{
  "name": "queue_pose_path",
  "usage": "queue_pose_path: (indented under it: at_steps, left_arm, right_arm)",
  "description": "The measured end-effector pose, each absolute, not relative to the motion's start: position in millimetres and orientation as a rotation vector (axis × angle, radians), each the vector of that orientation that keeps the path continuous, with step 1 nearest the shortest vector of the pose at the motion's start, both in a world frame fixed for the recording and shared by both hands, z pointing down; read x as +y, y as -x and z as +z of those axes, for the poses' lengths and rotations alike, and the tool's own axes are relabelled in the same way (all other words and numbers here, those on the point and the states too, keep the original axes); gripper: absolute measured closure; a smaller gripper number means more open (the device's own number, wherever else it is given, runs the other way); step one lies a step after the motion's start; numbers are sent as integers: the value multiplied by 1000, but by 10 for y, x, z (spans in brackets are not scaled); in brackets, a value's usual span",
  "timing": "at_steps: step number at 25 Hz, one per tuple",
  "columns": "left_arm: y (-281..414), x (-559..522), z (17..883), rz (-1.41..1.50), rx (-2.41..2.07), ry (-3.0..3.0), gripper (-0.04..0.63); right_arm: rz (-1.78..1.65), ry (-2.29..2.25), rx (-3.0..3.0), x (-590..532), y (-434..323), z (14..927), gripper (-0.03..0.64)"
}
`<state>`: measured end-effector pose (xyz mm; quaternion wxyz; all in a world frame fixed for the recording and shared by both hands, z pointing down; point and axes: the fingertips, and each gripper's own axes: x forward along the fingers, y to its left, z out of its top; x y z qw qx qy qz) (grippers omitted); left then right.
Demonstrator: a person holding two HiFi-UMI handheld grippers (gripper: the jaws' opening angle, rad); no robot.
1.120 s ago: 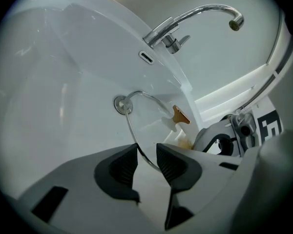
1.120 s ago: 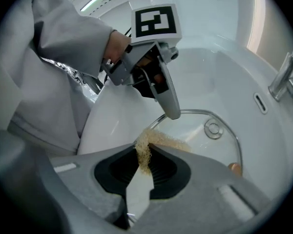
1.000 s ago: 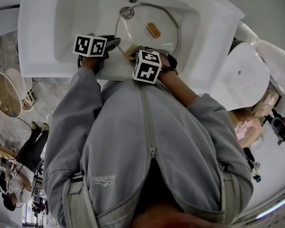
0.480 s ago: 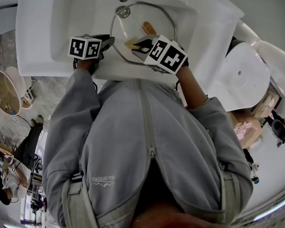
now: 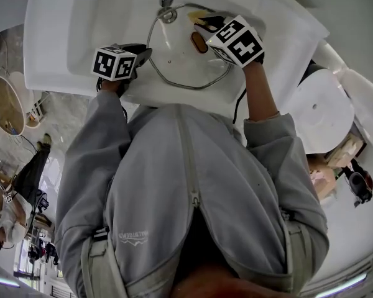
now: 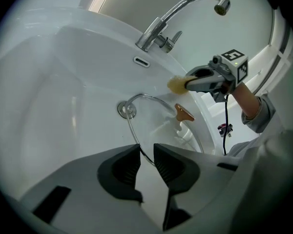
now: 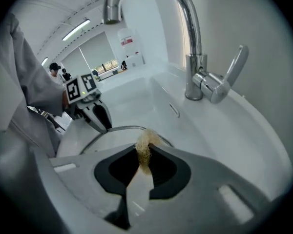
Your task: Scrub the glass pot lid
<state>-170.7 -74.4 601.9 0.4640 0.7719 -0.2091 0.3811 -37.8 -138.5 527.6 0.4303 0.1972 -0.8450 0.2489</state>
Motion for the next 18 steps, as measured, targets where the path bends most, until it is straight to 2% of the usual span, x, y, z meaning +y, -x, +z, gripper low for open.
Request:
queue_pose_path:
  at_steps: [9,18]
  left_arm:
    - [1706,-744,6013,958,-529,-1902,522]
    - [1760,-723,6053,1007,-550,-1903,539]
  right_arm:
    - [613,-523,-1953,-1632,239,6168,569]
    - [826,-450,-1903,-1482,297,6265,568]
